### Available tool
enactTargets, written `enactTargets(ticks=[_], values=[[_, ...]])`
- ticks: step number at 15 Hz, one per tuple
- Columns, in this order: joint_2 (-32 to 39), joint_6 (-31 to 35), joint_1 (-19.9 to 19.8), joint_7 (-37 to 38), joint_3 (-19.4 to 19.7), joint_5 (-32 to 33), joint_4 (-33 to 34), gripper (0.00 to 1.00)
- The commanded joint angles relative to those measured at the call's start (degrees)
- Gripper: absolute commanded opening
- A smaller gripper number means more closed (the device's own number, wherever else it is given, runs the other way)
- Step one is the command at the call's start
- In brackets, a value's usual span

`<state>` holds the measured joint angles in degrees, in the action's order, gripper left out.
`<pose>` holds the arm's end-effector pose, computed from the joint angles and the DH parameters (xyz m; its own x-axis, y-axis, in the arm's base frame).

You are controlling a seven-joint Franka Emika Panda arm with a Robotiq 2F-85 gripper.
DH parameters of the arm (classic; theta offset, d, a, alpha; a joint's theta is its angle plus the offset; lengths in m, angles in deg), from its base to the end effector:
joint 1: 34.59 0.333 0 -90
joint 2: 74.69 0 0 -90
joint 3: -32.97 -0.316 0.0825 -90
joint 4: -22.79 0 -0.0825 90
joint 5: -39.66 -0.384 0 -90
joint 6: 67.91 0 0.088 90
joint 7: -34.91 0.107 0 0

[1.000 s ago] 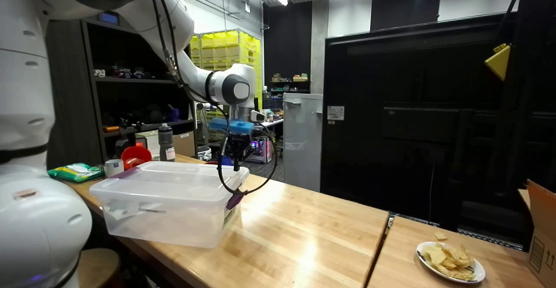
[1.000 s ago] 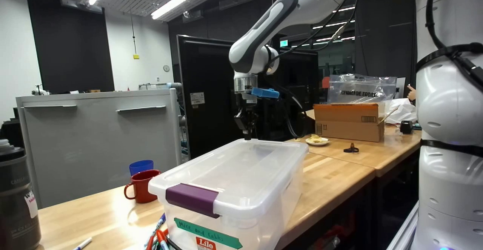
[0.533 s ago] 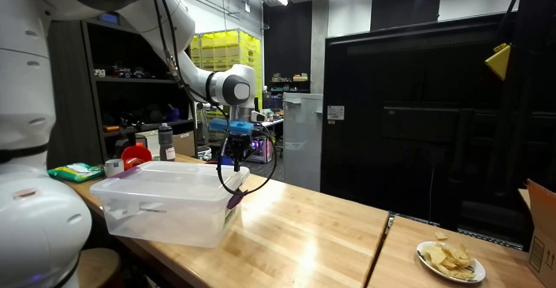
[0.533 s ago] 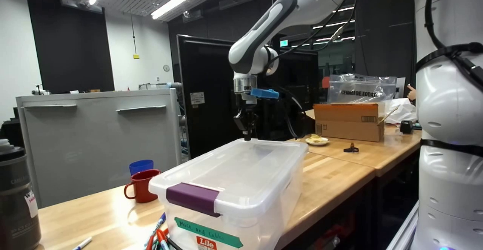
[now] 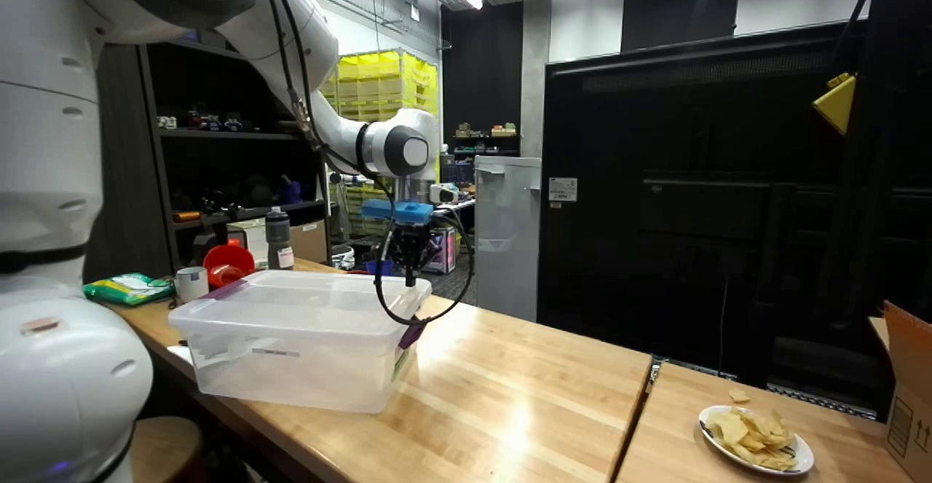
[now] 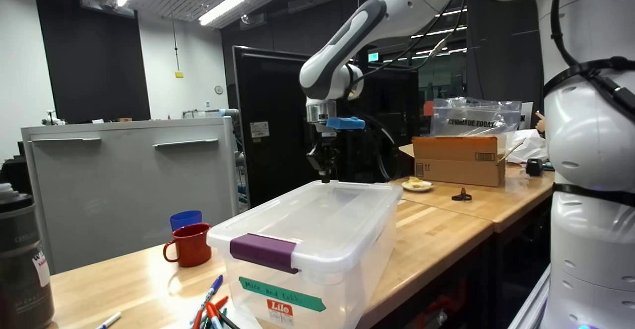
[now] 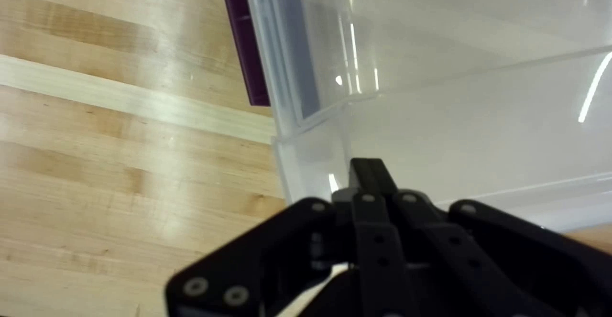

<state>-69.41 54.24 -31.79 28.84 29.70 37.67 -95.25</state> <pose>0.5600 0.0606 0.3894 0.9813 0.1920 -0.0169 0.1913 -0.9809 -0.0363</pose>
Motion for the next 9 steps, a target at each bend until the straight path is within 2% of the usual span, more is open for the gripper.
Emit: enactTargets(ticks=[1, 9], values=[[2.74, -0.93, -0.59, 2.73, 1.02, 2.18, 3.52, 0.00], [5.03, -2.02, -1.56, 5.31, 2.87, 4.29, 8.41, 0.00]])
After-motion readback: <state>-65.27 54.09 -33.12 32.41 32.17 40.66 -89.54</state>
